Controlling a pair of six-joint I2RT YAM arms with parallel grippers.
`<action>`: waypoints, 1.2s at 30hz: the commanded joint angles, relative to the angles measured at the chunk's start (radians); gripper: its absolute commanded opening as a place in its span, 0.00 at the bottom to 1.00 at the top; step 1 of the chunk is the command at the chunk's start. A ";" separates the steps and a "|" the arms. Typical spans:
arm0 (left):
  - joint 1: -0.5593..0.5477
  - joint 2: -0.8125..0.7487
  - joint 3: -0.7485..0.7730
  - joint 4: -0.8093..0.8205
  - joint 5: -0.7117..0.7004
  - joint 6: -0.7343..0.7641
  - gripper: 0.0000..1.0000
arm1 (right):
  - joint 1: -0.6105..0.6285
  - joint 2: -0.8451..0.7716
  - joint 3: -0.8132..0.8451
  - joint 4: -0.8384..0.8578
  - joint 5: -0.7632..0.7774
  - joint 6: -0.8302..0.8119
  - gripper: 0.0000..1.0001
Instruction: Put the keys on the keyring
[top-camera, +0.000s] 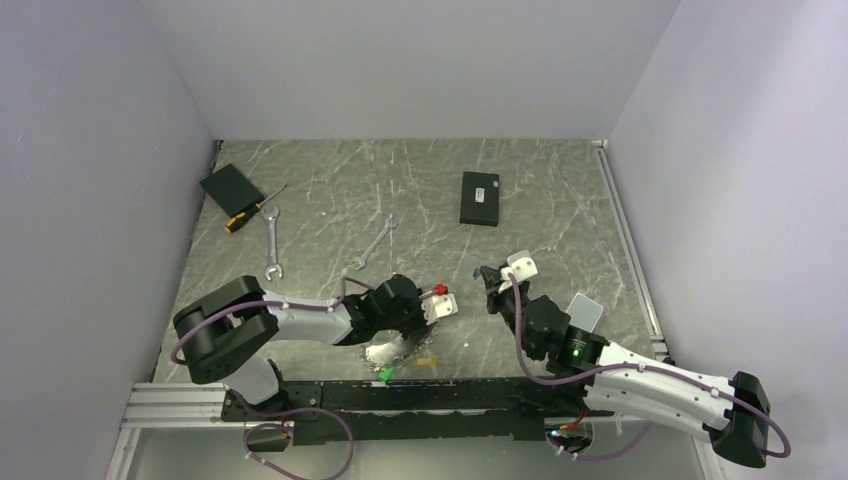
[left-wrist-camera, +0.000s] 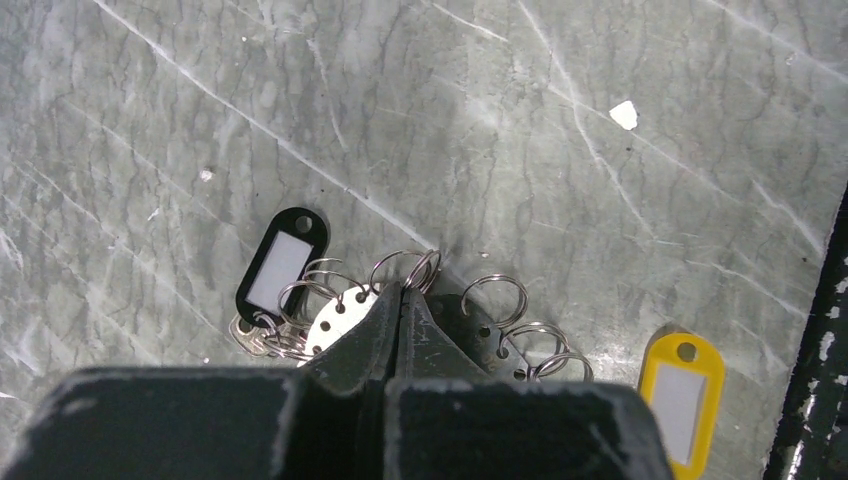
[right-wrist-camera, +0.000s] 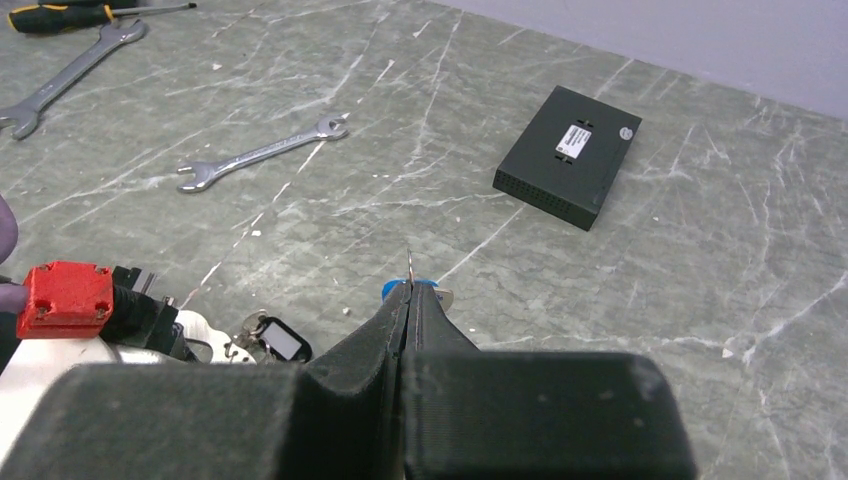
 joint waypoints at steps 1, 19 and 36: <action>-0.017 -0.019 0.027 0.045 0.010 0.021 0.00 | -0.002 0.000 0.004 0.037 -0.006 0.013 0.00; -0.022 -0.310 -0.048 -0.031 0.146 0.396 0.00 | -0.004 -0.026 0.021 0.033 -0.078 0.003 0.00; 0.071 -0.618 -0.112 -0.065 0.261 0.636 0.00 | -0.002 0.031 0.107 0.063 -0.523 -0.095 0.00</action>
